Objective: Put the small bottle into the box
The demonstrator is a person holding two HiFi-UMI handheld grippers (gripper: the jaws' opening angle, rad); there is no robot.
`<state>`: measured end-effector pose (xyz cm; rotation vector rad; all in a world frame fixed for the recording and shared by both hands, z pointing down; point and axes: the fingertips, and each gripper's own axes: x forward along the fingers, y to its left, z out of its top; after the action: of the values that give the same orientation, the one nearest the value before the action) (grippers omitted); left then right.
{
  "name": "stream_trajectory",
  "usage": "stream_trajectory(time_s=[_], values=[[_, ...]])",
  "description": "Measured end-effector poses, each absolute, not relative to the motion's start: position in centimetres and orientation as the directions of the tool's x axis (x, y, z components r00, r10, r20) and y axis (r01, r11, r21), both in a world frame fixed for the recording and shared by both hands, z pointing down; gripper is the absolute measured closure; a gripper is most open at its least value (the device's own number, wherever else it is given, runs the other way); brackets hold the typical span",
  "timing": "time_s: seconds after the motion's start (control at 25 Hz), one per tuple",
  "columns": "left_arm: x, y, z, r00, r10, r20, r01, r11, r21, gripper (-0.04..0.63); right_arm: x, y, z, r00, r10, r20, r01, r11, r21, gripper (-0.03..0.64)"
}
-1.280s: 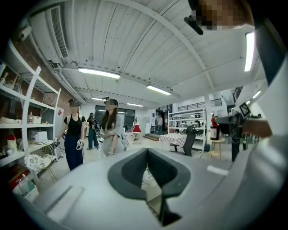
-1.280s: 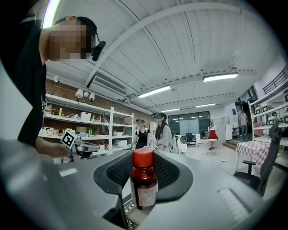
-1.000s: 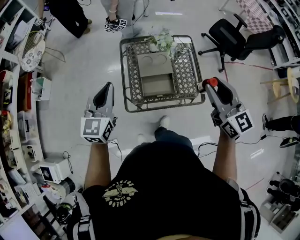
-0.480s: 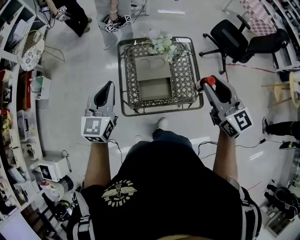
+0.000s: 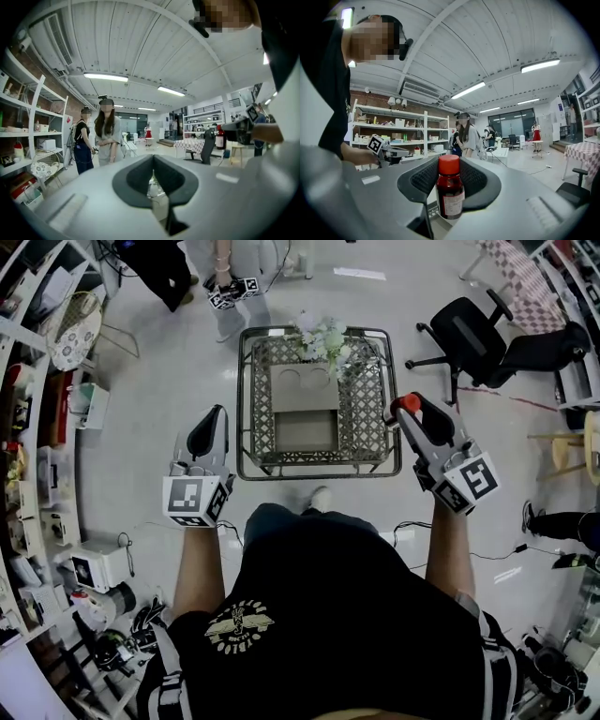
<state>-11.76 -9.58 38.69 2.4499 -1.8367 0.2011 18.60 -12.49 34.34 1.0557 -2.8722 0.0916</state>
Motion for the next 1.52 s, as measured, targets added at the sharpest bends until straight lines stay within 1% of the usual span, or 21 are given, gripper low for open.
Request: stream_trajectory(time_s=[0.16, 0.4, 0.56, 0.88, 1.28, 1.52], values=[[-11.6, -9.9, 39.3, 0.267, -0.950, 0.164, -0.962, -0.273, -0.014, 0.595, 17.3, -13.1, 34.3, -0.793, -0.605, 0.066, -0.608, 0.791, -0.065, 0.468], [-13.1, -11.3, 39.5, 0.283, -0.943, 0.175, -0.957, -0.289, -0.008, 0.595, 14.9, -13.7, 35.4, -0.795, -0.599, 0.094, -0.605, 0.792, -0.080, 0.468], [-14.2, -12.6, 39.1, 0.320, -0.932, 0.172, -0.945, -0.327, -0.011, 0.595, 12.8, -13.9, 35.5, -0.779, -0.617, 0.109, -0.626, 0.773, -0.101, 0.468], [-16.0, -14.7, 38.2, 0.381, -0.909, 0.166, -0.921, -0.389, -0.015, 0.595, 10.3, -14.2, 35.8, -0.758, -0.638, 0.134, -0.649, 0.758, -0.066, 0.468], [-18.5, -15.6, 39.4, 0.417, -0.891, 0.181, -0.906, -0.423, 0.003, 0.595, 7.8, -15.5, 40.3, -0.730, -0.648, 0.217, -0.676, 0.731, -0.089, 0.468], [-19.8, -16.2, 39.3, 0.422, -0.888, 0.183, -0.904, -0.428, 0.007, 0.595, 6.4, -16.4, 44.3, -0.713, -0.631, 0.306, -0.677, 0.733, -0.067, 0.468]])
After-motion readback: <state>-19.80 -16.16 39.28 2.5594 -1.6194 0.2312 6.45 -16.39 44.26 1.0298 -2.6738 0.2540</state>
